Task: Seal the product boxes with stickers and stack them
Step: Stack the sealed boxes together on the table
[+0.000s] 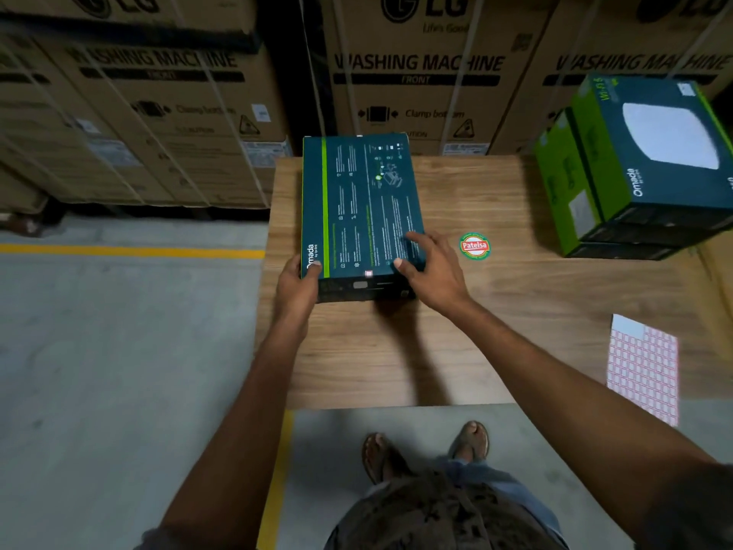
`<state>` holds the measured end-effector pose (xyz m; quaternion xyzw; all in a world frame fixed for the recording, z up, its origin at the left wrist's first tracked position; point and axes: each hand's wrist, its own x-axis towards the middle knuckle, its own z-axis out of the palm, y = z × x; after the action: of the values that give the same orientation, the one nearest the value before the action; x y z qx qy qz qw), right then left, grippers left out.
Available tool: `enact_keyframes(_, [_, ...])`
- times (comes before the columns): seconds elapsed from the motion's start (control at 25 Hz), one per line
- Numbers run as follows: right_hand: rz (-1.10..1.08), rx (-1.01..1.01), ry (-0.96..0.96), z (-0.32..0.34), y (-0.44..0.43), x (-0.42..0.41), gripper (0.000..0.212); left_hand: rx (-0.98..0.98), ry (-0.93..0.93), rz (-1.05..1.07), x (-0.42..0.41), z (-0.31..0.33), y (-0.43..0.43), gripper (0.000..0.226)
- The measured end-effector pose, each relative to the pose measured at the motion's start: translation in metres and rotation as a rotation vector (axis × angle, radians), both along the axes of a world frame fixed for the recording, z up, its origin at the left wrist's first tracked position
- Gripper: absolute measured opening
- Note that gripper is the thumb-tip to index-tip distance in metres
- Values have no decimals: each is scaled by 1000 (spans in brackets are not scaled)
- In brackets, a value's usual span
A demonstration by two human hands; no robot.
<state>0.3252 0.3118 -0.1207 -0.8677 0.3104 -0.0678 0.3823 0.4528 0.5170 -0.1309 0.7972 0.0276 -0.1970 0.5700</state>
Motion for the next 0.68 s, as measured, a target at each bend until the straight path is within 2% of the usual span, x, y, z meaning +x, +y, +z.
enact_keyframes(0.12, [-41,47,26,-4,18,4,86,-11,-7,-28,-1,-3,4,24])
enact_keyframes(0.2, [-89,36,13,-8,27,7,90,-24,-4,-41,-3,-3,6,24])
enact_keyframes(0.28, [-208,134,-37,-8,25,12,71,-49,14,-59,-4,0,7,28])
enact_keyframes(0.36, [-310,295,-6,-8,18,17,53,-56,14,-70,-3,3,7,30])
enact_keyframes(0.56, [-395,492,-29,-14,-2,7,23,-129,56,-46,-12,14,16,39])
enact_keyframes(0.68, [-417,708,-138,-7,-14,-3,23,-194,72,-24,-13,27,20,48])
